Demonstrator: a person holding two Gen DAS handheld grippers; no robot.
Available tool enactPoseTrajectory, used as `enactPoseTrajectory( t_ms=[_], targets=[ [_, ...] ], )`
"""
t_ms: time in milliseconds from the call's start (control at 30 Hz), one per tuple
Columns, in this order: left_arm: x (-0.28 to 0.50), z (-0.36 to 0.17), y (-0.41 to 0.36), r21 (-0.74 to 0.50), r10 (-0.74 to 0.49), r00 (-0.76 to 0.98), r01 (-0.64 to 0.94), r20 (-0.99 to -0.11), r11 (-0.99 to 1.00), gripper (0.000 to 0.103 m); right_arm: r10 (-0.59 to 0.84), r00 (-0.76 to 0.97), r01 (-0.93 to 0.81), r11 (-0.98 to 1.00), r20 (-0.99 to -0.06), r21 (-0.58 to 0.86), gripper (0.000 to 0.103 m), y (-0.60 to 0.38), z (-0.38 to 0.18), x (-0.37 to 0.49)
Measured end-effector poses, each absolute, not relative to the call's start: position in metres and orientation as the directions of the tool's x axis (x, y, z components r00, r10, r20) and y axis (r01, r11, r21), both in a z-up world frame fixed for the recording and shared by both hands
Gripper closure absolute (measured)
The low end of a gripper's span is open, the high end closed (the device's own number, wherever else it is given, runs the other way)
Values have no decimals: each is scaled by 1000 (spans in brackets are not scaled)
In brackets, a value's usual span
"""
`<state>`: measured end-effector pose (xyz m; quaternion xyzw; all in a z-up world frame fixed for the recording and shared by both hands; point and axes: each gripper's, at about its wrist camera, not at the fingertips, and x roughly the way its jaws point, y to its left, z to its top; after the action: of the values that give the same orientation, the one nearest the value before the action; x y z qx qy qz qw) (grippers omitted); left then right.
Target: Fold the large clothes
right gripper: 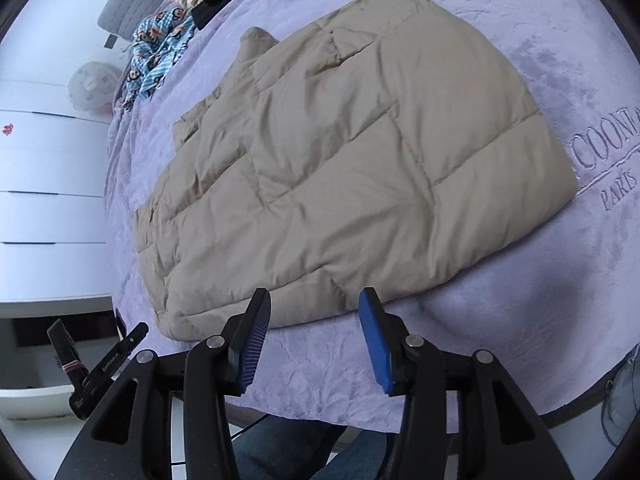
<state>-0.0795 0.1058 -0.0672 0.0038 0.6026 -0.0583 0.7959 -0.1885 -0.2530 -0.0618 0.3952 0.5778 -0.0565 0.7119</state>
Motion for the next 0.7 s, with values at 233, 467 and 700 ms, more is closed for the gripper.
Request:
enactPoseTrajectory(
  t_ms=[233,467,700],
  targets=[
    [-99,-59,111,-47,-63,274,67,-960,997,1,406,275,508,708,-871,490,53,-230,-68,-196],
    [-82,-62,117,-36,-69,251,134,-966,990,1,372,262,541,708,-891,455,48,-211,-71,-197],
    [-41,-67,142,-48,-90,242,176,-966,983,1,351,271,546,710,-896,444,17,-166,-74,-160]
  ],
)
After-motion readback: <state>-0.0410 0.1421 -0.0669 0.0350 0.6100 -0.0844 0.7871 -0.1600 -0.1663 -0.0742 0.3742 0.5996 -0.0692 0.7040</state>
